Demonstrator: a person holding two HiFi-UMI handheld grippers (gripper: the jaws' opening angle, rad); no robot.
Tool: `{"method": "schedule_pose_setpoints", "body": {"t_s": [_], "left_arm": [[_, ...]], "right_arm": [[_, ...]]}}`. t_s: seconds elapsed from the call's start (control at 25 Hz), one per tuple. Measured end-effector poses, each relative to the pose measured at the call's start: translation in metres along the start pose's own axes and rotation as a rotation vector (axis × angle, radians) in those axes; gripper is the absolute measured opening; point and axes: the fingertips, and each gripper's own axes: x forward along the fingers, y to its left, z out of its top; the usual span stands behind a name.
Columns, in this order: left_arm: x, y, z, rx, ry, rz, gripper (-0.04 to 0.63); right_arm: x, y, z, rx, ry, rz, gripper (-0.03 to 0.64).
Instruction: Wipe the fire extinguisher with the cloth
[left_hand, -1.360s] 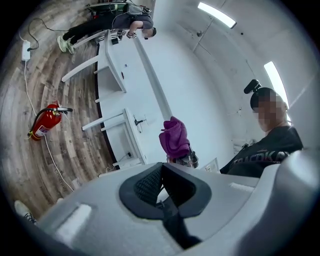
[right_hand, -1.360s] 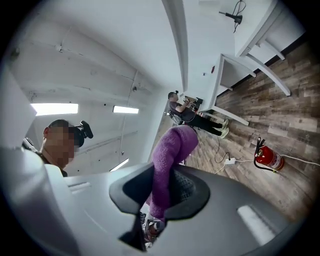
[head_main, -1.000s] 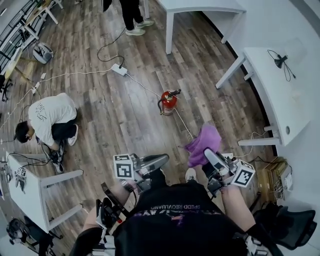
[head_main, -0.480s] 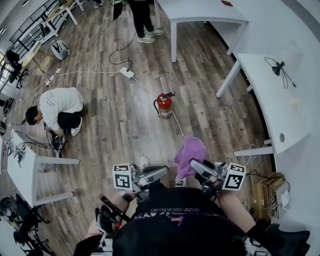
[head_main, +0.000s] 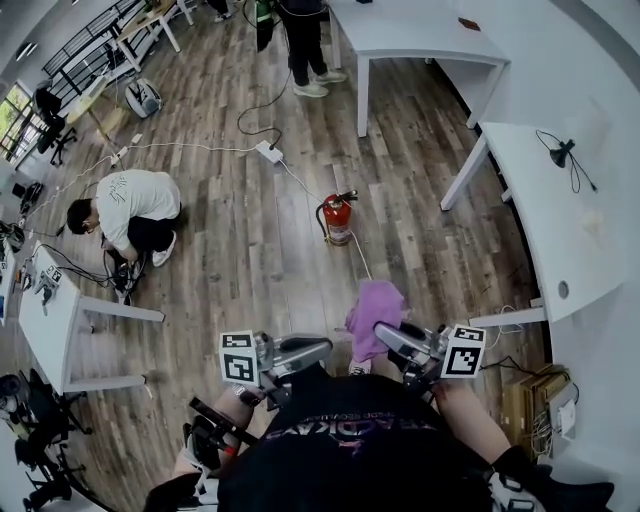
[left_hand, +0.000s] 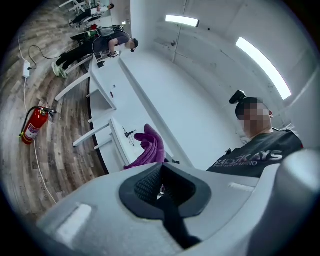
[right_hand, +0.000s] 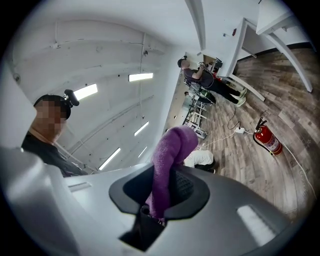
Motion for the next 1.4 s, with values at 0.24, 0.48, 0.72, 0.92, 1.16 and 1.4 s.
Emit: {"method": "schedule_pose_setpoints", "body": {"t_s": [0.24,0.48,0.72,0.92,1.16,1.4], "left_arm": [[-0.001,0.001,0.001,-0.019,-0.040,-0.004,-0.003],[-0.014,0.004,0.000,-0.041,-0.075,0.034,-0.003],[-0.023,0.003,0.000,-0.038,-0.099,0.046,-0.003],[-0.019,0.002,-0.006,-0.049,-0.102,0.042,-0.003],[-0.021,0.000,-0.008,-0.044,-0.110,0.059,-0.003],[-0.024,0.002,-0.009,-0.046,-0.129,0.070,-0.003]], "right_arm": [[0.004,0.003,-0.015,-0.001,0.069,0.022,0.063],[0.009,0.006,-0.021,0.004,0.094,0.037,0.063],[0.011,0.010,-0.028,0.000,0.092,0.047,0.063],[0.008,0.010,-0.033,0.001,0.092,0.046,0.063],[0.007,0.014,-0.037,-0.002,0.096,0.053,0.063],[0.010,0.015,-0.040,-0.016,0.117,0.060,0.063]]}}
